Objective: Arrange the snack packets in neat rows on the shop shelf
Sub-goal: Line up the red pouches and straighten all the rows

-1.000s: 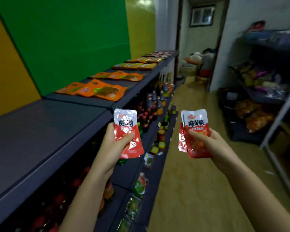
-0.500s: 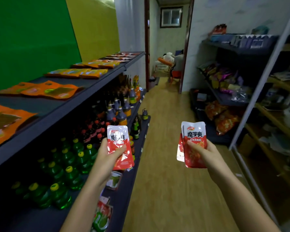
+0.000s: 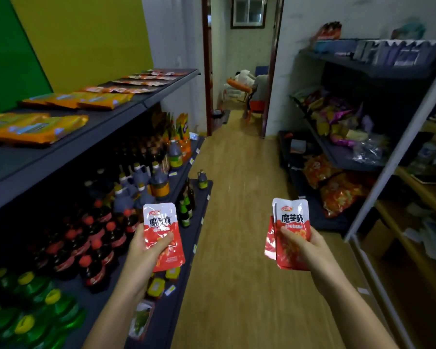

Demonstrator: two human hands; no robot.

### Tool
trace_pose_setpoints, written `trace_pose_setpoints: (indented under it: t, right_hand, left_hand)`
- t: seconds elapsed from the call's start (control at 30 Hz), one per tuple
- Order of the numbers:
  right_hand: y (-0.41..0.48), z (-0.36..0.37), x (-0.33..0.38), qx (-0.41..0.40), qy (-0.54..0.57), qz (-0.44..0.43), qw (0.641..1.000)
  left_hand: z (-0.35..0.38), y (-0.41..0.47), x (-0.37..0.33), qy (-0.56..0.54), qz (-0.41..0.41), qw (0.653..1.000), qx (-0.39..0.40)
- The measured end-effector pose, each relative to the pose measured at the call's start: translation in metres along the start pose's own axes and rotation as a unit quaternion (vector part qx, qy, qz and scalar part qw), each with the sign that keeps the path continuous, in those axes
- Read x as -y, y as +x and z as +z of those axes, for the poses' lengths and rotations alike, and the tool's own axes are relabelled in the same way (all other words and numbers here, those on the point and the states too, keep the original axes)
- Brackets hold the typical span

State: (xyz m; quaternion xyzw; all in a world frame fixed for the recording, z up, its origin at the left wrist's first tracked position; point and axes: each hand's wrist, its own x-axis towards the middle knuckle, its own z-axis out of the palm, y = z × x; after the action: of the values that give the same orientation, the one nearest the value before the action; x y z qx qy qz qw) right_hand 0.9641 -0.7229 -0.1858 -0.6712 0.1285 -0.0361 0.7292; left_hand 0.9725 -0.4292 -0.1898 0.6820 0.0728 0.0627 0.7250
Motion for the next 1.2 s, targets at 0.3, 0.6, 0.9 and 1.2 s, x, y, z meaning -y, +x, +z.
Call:
trace_pose_setpoints:
  t: [0.3, 0.6, 0.9, 1.2]
  right_hand:
    - [0.206, -0.001, 0.052, -0.050, 0.029, -0.006, 0.998]
    - [0.394, -0.025, 0.045, -0.081, 0.051, 0.026, 0.995]
    - [0.633, -0.037, 0.094, -0.025, 0.029, 0.005, 0.999]
    - [0.819, 0.012, 0.094, 0.049, 0.021, 0.051, 0.997]
  left_hand:
    - [0.101, 0.224, -0.037, 0.005, 0.035, 0.998, 0.047]
    - [0.214, 0.380, 0.006, 0.007, -0.009, 0.998, 0.060]
    - [0.314, 0.566, -0.004, 0.005, 0.007, 1.000, -0.013]
    - [0.345, 0.714, 0.013, 0.007, 0.008, 0.996, -0.094]
